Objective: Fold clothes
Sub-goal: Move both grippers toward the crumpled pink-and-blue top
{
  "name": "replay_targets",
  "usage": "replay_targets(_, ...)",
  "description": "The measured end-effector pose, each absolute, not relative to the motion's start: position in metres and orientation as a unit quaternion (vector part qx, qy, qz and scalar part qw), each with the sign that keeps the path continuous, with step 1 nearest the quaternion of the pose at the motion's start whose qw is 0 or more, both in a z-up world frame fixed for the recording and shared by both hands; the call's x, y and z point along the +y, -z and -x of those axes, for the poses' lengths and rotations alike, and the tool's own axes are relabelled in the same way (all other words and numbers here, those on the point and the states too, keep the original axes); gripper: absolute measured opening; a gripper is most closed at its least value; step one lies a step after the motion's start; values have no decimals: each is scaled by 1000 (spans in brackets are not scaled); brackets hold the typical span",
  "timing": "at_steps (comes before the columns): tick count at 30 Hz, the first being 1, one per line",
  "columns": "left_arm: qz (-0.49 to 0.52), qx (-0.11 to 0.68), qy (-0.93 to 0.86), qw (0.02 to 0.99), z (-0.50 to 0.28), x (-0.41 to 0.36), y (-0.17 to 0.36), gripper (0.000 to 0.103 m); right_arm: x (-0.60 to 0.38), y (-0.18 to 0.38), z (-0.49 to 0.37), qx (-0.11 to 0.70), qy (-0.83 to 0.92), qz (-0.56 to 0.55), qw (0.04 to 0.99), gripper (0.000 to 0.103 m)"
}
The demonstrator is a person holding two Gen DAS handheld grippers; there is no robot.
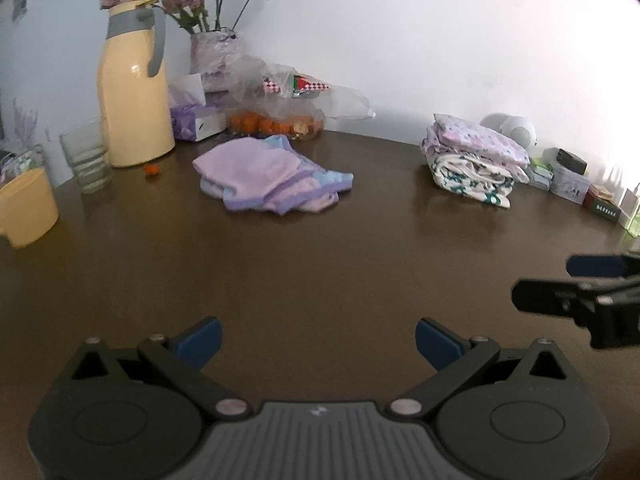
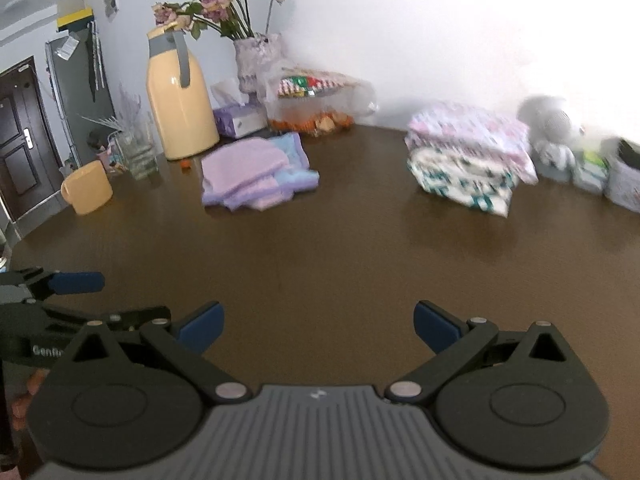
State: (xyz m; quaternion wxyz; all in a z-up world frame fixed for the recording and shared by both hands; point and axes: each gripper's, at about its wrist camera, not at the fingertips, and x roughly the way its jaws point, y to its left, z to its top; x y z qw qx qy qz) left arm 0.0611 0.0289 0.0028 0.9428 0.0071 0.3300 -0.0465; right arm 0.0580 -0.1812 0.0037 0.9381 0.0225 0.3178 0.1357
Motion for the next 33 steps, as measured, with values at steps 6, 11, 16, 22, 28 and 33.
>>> replay_targets(6, -49, 314, 29, 948, -125, 53, -14, 103, -149, -16, -130, 308, -156, 2, 938, 103)
replay_targets(11, -65, 302, 14, 951, -184, 74, -18, 103, -127, -15, -199, 320, -154, 6, 935, 103)
replay_targets(16, -87, 315, 19, 945, -229, 80, -6, 97, -117, -4, -267, 360, -143, -21, 922, 100)
replay_targets(22, -88, 344, 38, 934, -265, 82, 9, 92, -124, 19, -323, 424, -140, -95, 890, 81)
replay_targets(28, -88, 350, 58, 931, -279, 78, 17, 82, -122, 32, -342, 449, -149, -131, 871, 56)
replay_targets(33, -98, 347, 72, 930, -285, 68, 20, 78, -118, 39, -349, 462, -146, -146, 863, 34)
